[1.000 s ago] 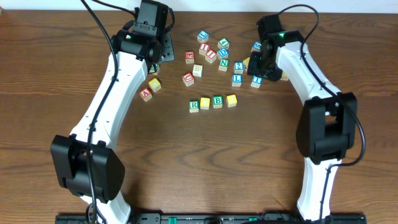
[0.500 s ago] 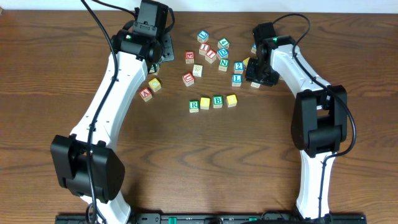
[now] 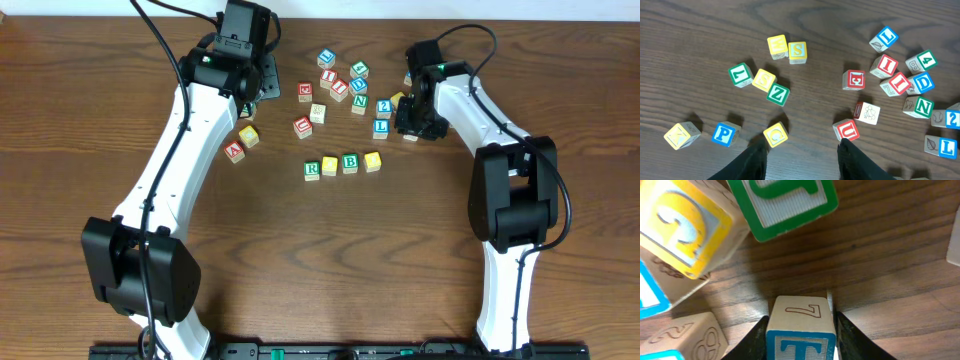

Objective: Spell out ROBOT
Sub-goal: 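Lower the right gripper and grasp the blue T block, then carry the T block and set it right of the second O block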

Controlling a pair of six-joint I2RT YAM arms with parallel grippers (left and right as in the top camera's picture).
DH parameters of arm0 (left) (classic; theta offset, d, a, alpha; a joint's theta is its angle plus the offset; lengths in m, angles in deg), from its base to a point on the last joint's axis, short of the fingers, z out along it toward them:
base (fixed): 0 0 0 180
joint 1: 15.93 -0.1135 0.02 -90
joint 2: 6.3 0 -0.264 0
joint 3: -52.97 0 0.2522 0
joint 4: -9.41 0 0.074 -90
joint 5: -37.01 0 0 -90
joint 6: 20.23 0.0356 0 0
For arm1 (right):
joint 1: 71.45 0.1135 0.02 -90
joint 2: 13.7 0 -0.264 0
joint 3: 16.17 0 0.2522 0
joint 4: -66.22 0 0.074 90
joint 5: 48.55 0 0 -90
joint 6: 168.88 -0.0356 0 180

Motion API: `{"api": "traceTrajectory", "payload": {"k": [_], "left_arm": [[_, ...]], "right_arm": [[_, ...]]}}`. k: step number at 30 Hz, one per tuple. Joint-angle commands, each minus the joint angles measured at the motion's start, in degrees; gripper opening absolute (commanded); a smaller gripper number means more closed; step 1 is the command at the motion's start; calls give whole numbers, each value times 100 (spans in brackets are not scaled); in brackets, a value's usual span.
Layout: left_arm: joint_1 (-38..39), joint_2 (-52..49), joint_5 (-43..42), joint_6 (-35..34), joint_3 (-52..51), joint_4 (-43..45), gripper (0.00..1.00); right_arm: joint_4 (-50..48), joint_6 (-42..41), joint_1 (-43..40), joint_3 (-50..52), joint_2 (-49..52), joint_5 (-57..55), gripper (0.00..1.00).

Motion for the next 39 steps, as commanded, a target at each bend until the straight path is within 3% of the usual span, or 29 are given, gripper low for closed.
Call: {"api": "traceTrajectory", "payload": {"k": [1, 11, 20, 39], "left_arm": [[-31, -50, 81, 79, -44, -7, 45], [-31, -52, 81, 79, -44, 37, 45], [-28, -52, 76, 74, -44, 122, 46], [-28, -55, 76, 76, -44, 118, 46]], "right_arm": [[-35, 85, -63, 46, 50, -118, 30], [74, 354, -63, -94, 42, -79, 23], [986, 949, 68, -396, 37, 957, 22], [1287, 986, 737, -227, 39, 17, 23]]}}
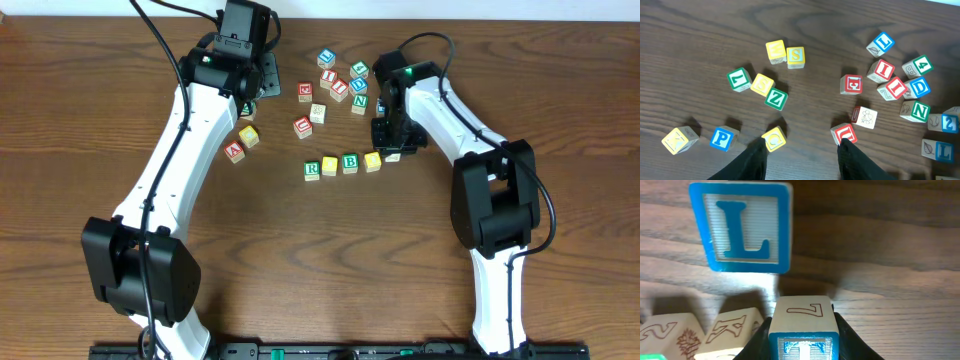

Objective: Spell out ROBOT
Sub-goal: 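Carry the T block and set it right of the second O block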

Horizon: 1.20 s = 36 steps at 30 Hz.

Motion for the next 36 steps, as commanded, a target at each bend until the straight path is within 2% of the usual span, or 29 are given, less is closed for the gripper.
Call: {"api": "traceTrajectory", "payload": {"k": [1, 14, 16, 20, 21, 28, 33, 36], "left_arm": [[-28, -55, 76, 76, -44, 0, 46], [-28, -55, 76, 76, -44, 0, 46], [-28, -55, 76, 76, -44, 2, 45], [-28, -55, 76, 76, -44, 2, 46], [-28, -55, 76, 76, -44, 2, 46], [-28, -55, 76, 76, -44, 2, 45], [-28, -55, 76, 79, -44, -13, 46], [-28, -55, 76, 79, -44, -138, 45]], "right_arm": [[31, 90, 52, 44, 37, -151, 22], [44, 260, 149, 223, 37, -133, 26], [44, 260, 149, 221, 37, -131, 30], [44, 262, 149, 221, 37, -133, 47], [42, 262, 144, 221, 37, -133, 49], [146, 260, 120, 68, 35, -129, 47], [627, 260, 94, -463, 33, -129, 45], [970, 260, 46, -789, 33, -129, 40]]}}
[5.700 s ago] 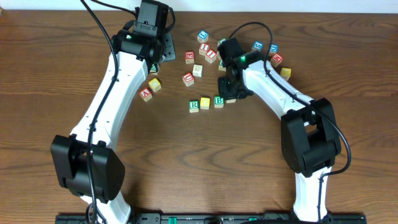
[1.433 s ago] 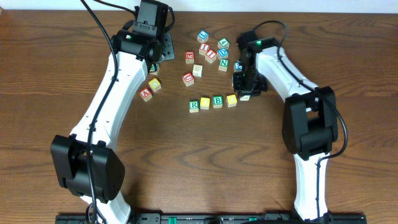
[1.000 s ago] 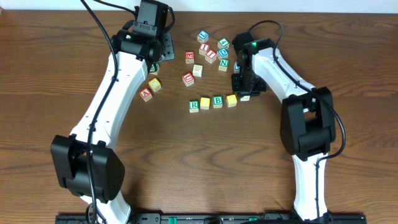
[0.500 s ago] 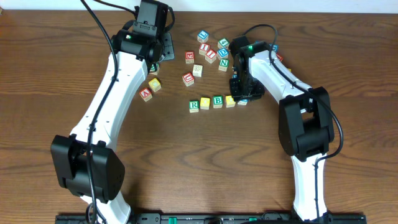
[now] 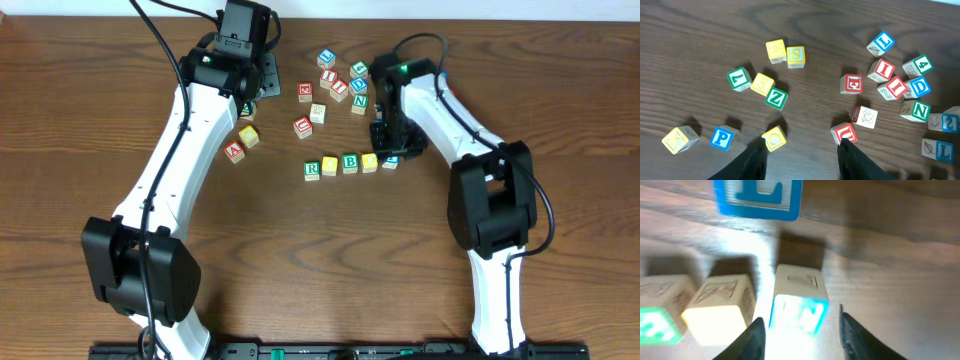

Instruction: Spell out ROBOT

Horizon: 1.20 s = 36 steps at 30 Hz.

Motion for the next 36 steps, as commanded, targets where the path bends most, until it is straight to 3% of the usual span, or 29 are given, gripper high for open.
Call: {"api": "traceTrajectory", "payload": {"k": [1, 3, 7, 9, 10, 11, 12, 19, 32, 36], "left_arm": [[-28, -55, 76, 76, -44, -155, 45], [-28, -55, 76, 76, -50, -282, 45], [-28, -61, 28, 74, -219, -404, 34], [-28, -87, 9, 48, -319, -404, 23], [-28, -101, 9, 46, -361, -400, 19], [-28, -125, 9, 22, -413, -400, 8], [-31, -136, 7, 2, -435, -404, 8], [-24, -450, -494, -13, -599, -365, 8], [-2, -1023, -756, -297, -612, -470, 8], [9, -1189, -1384, -380, -621, -468, 8]], "right_arm": [[240, 4, -92, -457, 13, -46, 39], [374, 4, -168, -605, 13, -46, 38], [411, 2, -310, -673, 13, -46, 31], [387, 2, -428, -671, 13, -44, 15], [372, 22, -505, -669, 13, -46, 1], [374, 162, -601, -669, 13, -42, 1], [372, 203, -651, -667, 13, -44, 1], [11, 750, -1025, -310, 15, 734, 1], [-721, 621, -968, 610, 15, 1353, 1], [-820, 553, -896, 636, 15, 1419, 1]]}}
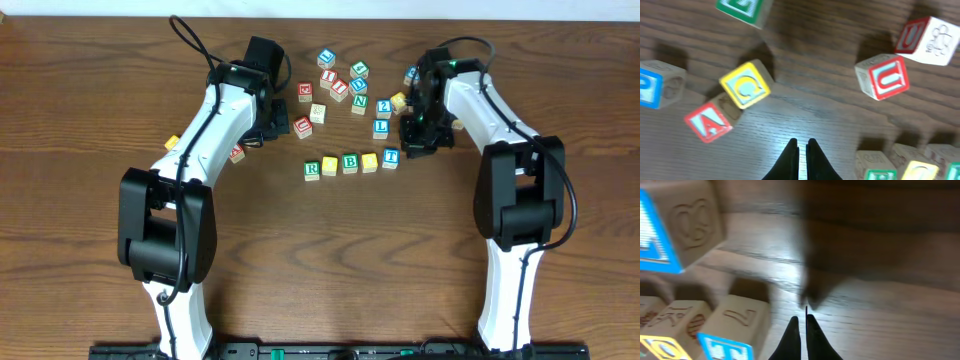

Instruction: Spell out ROBOT

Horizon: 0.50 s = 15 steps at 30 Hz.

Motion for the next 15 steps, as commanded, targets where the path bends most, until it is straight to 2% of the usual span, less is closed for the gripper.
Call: {"api": "traceTrajectory", "payload": {"k": [1, 15], "left_arm": [[13, -221, -595, -164, -35, -22, 8], [442, -643, -730, -162, -39, -39, 7]], "right_arm": [[-42, -66, 109, 35, 13, 208, 1], [-214, -236, 282, 149, 13, 271, 1]]}}
